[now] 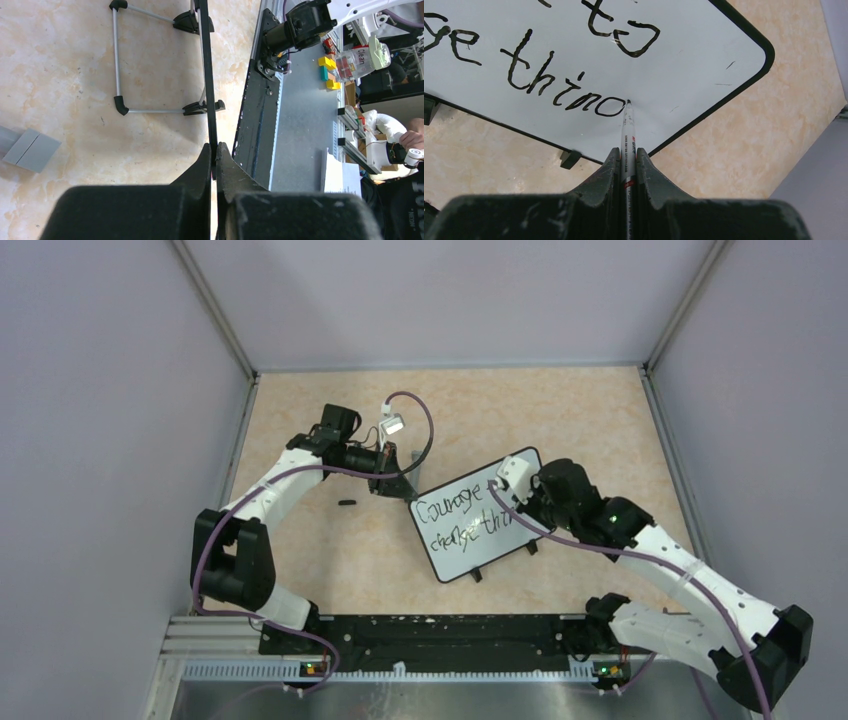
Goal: Write a sentence on the whiteboard
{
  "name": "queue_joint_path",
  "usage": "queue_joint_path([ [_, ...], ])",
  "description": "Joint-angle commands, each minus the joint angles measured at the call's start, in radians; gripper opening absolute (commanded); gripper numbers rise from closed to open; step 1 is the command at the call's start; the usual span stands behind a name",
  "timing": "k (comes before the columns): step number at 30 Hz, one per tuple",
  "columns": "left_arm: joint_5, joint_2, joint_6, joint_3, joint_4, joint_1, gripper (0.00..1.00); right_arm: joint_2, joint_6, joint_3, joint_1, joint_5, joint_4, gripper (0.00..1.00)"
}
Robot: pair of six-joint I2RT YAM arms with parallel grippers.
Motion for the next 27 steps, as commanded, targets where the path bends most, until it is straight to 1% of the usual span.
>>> queue_joint_path([
  [1,-0.037,0.02,0.03,0.009,-0.006,-0.01,0.0,0.014,0.002,0.014,-0.008,0.0,0.006,0.0],
  [10,-0.036,0.022,0.032,0.009,-0.006,-0.01,0.0,0.039,-0.015,-0.006,-0.008,-0.029,-0.056,0.0],
  [19,-0.035,0.023,0.031,0.011,-0.006,-0.009,0.0,0.085,-0.037,0.002,-0.006,-0.111,-0.102,0.0],
  [23,-0.038,0.023,0.031,0.01,-0.006,-0.01,0.0,0.1,-0.052,0.004,-0.005,-0.15,-0.108,0.0],
  [27,-0.038,0.026,0.032,0.011,-0.007,-0.01,0.0,0.083,-0.043,0.015,-0.005,-0.165,-0.089,0.0],
])
